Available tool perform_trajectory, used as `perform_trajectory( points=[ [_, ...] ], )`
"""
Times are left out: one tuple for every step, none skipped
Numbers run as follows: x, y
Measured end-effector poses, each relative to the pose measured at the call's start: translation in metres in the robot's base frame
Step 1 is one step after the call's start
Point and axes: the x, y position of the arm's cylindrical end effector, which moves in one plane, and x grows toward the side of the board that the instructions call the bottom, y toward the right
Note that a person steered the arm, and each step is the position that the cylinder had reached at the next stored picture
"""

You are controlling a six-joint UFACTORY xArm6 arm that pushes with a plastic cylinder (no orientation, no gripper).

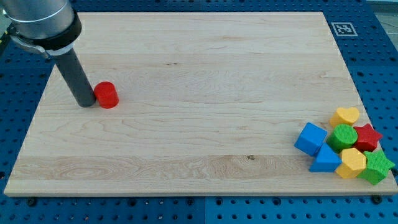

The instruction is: Push the red circle towards the center of the board

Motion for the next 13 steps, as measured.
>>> perform_trajectory(
  points=[
    [0.0, 0.009],
    [-0.001, 0.014],
    [-0.018, 0.014],
    [-0.025, 0.014],
    [-0.012, 0.014],
    [-0.012, 0.021],
    [-0.012, 0.038],
    [-0.011, 0.058],
    [-0.004, 0.061],
    [0.013, 0.061],
    [0.019, 0.065],
    [0.008, 0.072],
    [-0.015, 0.072]
  ],
)
